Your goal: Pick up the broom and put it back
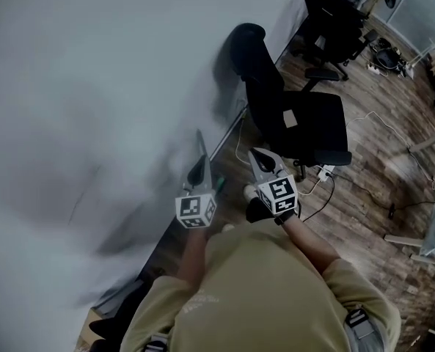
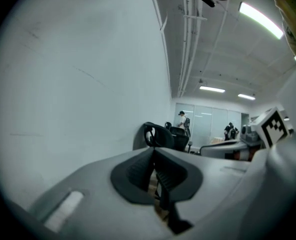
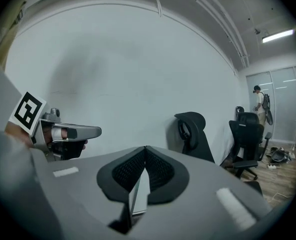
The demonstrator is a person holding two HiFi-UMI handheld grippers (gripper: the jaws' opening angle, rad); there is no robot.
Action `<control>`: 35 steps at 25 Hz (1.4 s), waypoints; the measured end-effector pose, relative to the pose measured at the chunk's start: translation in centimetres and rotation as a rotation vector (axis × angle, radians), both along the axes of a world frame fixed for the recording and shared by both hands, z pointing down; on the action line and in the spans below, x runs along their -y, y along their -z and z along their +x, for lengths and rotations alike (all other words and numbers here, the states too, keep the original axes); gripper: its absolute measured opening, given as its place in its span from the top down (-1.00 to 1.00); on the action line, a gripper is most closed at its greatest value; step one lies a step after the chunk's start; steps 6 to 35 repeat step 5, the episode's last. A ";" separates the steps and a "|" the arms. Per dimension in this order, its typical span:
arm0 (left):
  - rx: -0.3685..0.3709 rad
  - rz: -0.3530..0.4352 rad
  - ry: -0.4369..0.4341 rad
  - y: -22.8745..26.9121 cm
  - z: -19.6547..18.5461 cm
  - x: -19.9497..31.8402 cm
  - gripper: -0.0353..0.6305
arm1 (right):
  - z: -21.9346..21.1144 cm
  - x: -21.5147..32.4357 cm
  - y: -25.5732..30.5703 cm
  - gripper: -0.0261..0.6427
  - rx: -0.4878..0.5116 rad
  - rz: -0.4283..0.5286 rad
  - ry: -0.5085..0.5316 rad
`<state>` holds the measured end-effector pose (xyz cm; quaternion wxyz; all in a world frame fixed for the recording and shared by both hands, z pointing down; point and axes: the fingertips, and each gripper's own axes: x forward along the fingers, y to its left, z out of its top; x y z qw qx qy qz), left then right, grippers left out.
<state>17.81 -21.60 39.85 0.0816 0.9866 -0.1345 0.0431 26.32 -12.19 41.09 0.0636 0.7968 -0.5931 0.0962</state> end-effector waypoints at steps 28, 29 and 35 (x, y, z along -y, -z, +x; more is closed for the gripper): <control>0.018 -0.039 -0.031 -2.2 0.7 -0.8 0.89 | 0.9 -2.4 -2.3 0.90 0.017 -0.042 -0.057; 0.018 -0.039 -0.031 -2.2 0.7 -0.8 0.89 | 0.9 -2.4 -2.3 0.90 0.017 -0.042 -0.057; 0.018 -0.039 -0.031 -2.2 0.7 -0.8 0.89 | 0.9 -2.4 -2.3 0.90 0.017 -0.042 -0.057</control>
